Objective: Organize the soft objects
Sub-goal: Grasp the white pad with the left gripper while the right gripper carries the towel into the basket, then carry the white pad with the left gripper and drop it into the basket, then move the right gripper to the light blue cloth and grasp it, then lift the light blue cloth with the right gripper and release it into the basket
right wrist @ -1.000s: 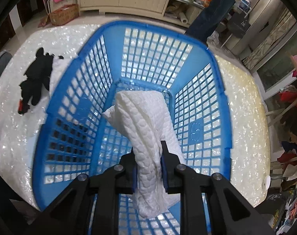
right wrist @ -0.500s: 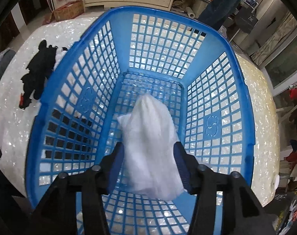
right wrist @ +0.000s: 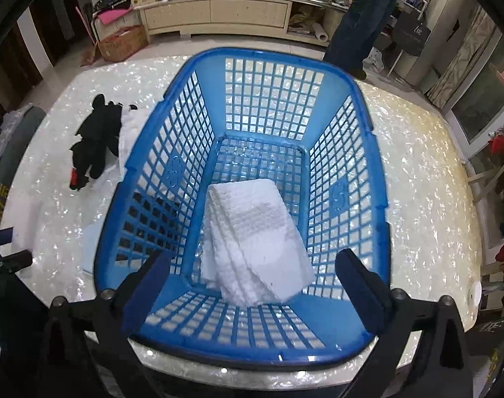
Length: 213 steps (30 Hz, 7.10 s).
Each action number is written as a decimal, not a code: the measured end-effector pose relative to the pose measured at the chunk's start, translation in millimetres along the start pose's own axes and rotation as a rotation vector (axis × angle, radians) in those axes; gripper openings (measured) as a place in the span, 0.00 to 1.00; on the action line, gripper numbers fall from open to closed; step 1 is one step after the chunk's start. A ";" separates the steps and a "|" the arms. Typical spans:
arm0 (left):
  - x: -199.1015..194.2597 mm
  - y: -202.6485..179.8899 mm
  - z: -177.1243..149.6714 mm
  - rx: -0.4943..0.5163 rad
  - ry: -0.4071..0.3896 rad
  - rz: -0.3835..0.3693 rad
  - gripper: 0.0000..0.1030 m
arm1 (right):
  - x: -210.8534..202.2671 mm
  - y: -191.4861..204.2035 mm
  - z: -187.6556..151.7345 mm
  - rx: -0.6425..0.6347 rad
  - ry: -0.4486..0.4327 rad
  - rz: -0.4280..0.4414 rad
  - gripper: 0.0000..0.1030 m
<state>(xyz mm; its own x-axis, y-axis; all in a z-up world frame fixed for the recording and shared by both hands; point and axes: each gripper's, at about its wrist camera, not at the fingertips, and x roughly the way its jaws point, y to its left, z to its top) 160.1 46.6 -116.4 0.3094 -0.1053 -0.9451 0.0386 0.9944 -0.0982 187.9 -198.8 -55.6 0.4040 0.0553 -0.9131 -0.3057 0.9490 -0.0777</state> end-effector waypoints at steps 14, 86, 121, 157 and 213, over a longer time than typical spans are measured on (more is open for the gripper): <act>-42.6 -79.0 52.4 0.166 -0.062 -0.077 0.47 | -12.6 -27.6 -22.1 0.069 0.001 0.038 1.00; 97.6 -236.0 182.1 0.503 0.072 0.026 0.78 | 51.9 -103.9 -26.5 0.294 0.064 0.161 1.00; -61.9 -74.3 41.9 0.207 -0.081 0.019 1.00 | -37.3 32.6 -26.9 0.092 -0.040 0.154 1.00; 7.2 96.9 -27.3 0.001 0.000 0.085 1.00 | 97.4 201.7 -8.4 -0.130 0.186 0.240 0.79; -55.8 9.1 30.6 0.123 -0.108 0.003 1.00 | -19.1 109.9 10.9 -0.093 -0.067 0.124 0.06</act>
<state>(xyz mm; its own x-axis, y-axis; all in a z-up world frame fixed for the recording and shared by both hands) 172.2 61.3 -54.9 0.4098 -0.1094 -0.9056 0.1517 0.9871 -0.0506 156.0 -92.2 -42.4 0.4136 0.1940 -0.8896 -0.4343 0.9008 -0.0055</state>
